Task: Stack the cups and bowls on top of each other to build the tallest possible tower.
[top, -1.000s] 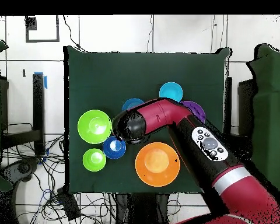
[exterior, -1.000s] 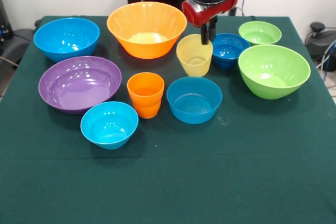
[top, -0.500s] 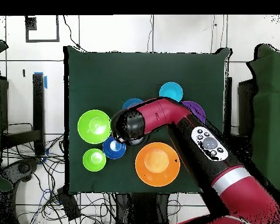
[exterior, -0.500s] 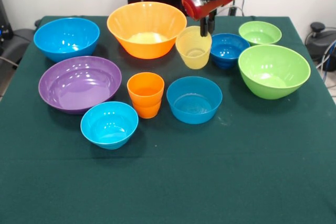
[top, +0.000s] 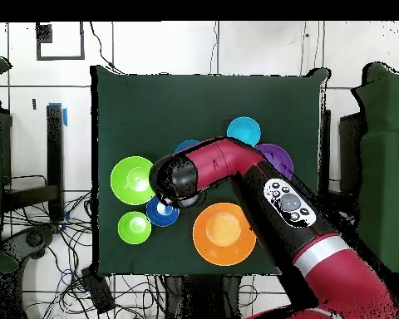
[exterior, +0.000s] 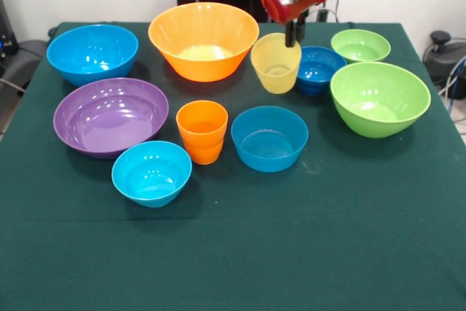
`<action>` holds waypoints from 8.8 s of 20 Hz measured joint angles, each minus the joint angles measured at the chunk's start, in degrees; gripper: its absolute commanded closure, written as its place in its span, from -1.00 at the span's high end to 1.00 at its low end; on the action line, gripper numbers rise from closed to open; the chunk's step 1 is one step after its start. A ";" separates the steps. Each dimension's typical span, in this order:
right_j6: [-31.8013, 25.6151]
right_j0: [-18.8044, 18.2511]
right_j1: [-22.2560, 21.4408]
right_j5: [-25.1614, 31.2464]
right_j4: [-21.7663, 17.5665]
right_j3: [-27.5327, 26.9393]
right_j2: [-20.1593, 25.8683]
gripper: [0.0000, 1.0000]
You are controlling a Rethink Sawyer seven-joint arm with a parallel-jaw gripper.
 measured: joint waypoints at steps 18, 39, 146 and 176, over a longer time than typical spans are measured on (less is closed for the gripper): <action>0.00 4.64 0.24 2.65 0.33 -3.61 0.00 -1.00; 0.00 4.73 4.57 7.00 0.40 -11.17 -0.01 -1.00; -5.26 2.47 10.26 17.98 -0.51 -24.23 1.35 -1.00; -5.26 0.31 7.64 16.09 -3.19 -20.98 1.36 1.00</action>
